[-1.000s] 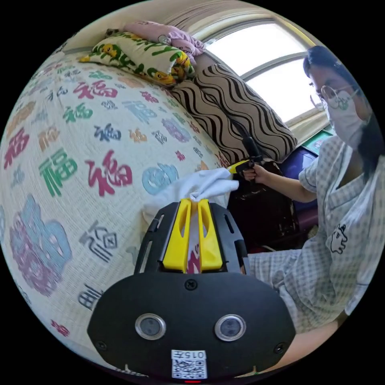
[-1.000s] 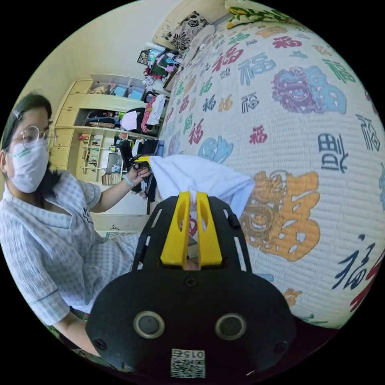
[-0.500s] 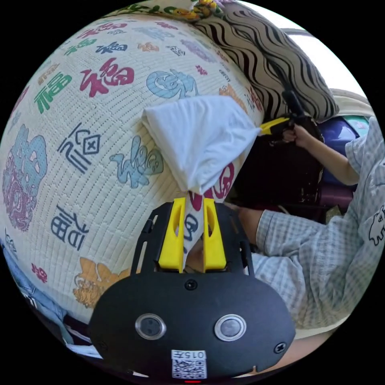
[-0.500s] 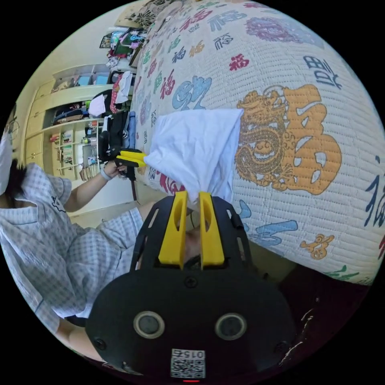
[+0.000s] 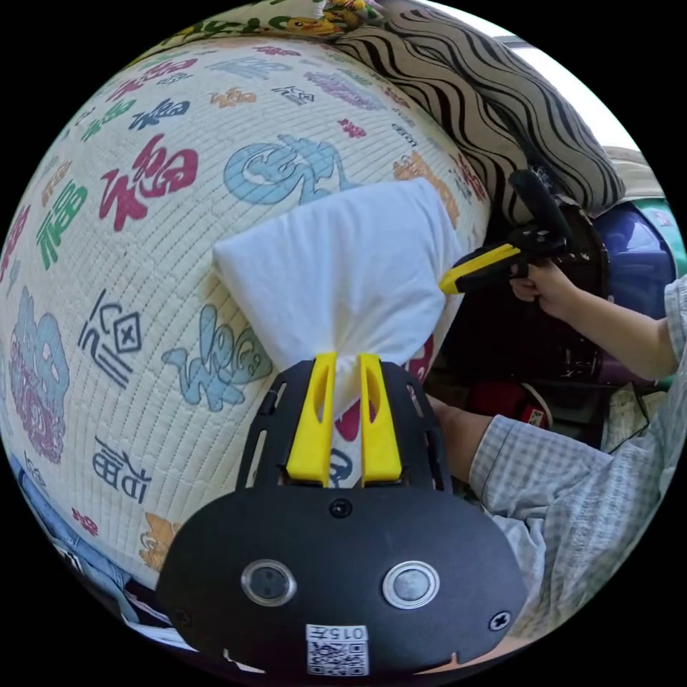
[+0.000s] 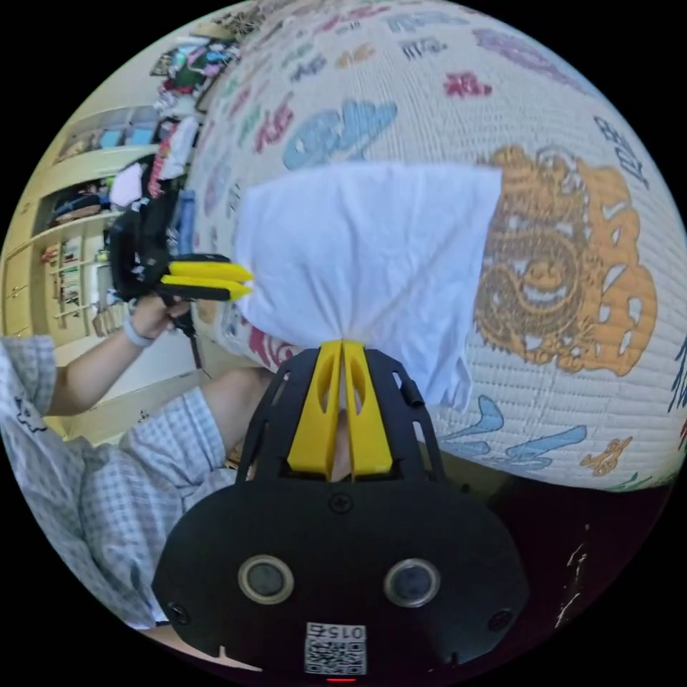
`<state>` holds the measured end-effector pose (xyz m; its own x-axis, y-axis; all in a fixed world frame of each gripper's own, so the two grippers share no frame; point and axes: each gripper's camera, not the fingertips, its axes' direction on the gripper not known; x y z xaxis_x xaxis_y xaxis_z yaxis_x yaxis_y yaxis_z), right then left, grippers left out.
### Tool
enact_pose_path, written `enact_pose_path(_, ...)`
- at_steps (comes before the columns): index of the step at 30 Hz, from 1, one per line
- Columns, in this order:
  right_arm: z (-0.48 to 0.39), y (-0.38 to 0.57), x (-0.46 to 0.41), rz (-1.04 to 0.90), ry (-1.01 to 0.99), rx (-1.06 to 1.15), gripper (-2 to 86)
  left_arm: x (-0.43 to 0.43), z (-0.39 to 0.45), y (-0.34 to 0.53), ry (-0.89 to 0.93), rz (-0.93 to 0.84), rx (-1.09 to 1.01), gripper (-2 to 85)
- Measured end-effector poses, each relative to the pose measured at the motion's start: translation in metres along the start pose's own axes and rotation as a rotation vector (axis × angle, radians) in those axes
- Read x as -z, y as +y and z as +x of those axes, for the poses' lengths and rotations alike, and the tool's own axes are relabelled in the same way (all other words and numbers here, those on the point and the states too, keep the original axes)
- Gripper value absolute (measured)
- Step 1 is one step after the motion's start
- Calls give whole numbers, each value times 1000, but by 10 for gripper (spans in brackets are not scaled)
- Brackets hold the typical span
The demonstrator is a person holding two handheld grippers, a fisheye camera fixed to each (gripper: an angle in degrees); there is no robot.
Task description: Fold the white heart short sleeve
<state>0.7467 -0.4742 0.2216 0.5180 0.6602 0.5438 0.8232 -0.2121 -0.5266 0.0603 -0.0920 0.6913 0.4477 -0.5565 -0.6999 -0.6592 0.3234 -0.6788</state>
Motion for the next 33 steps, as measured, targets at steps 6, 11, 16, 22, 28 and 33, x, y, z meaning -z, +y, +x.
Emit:
enact_pose_path(6,-6,28,35,182,-105,-87,-6,10,-16,3,31,-6,66,71)
enact_pose_path(11,-55,-8,35,237,-122,47,-7,17,-7,-37,158,145,37,85)
enact_pose_path(16,-64,-18,-39,42,52,27,-9,-48,3,-60,-52,-111,-19,63)
enact_pose_path(22,-28,45,20,224,-39,-222,20,-32,-39,-48,137,-10,173,96)
enact_pose_path(28,45,52,67,313,-81,-336,133,-38,-85,-72,261,148,352,138)
enact_pose_path(33,75,8,47,113,-114,-259,132,-67,-82,-115,265,81,312,154)
